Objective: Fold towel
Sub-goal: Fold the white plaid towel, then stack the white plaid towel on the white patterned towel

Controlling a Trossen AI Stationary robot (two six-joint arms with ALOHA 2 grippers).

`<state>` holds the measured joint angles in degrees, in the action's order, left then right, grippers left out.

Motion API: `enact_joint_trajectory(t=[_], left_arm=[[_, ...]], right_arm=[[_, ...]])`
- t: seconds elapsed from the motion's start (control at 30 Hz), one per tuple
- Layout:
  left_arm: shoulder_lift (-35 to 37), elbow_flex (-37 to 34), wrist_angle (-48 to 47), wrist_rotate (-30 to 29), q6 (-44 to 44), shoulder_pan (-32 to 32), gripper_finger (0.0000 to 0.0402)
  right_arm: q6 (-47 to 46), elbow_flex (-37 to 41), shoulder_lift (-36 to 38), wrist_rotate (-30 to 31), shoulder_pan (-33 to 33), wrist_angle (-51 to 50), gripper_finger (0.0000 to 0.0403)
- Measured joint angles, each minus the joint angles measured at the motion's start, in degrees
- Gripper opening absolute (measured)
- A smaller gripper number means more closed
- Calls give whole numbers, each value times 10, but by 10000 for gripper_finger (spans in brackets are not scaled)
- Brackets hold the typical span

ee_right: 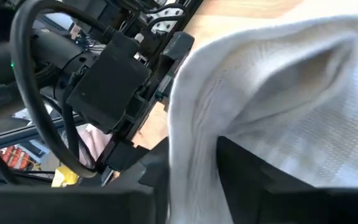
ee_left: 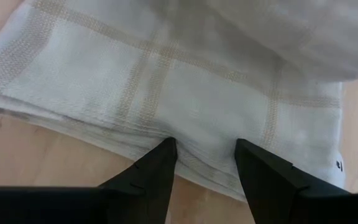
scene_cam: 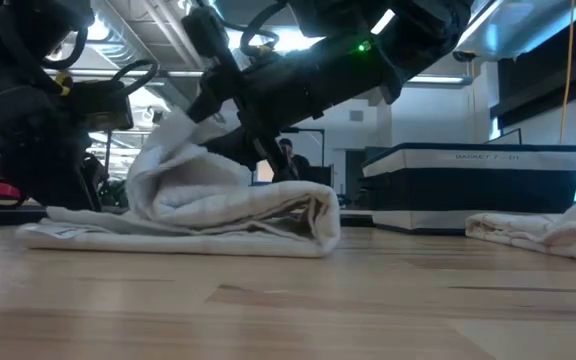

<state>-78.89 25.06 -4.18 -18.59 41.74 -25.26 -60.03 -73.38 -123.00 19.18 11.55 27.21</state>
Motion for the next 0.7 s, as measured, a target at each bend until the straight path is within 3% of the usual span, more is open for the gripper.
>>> enact_joint_trajectory(t=[0.1, 0.3, 0.47, 0.53, 0.7], left_arm=[[11, 21, -42, 53, 3, 1, 164], [73, 86, -212, 175, 41, 0, 164], [147, 126, -307, 210, 59, 0, 164], [181, 130, -306, 175, 57, 0, 164], [217, 109, -207, -32, 23, -1, 164]], right_arm=[[-2, 0, 0, -3, 0, 1, 148], [1, 0, 0, -4, 0, 47, 179], [57, 0, 1, -19, 0, 64, 183], [92, 0, 1, -37, 0, 64, 183], [238, 1, 30, -115, 0, 24, 184]])
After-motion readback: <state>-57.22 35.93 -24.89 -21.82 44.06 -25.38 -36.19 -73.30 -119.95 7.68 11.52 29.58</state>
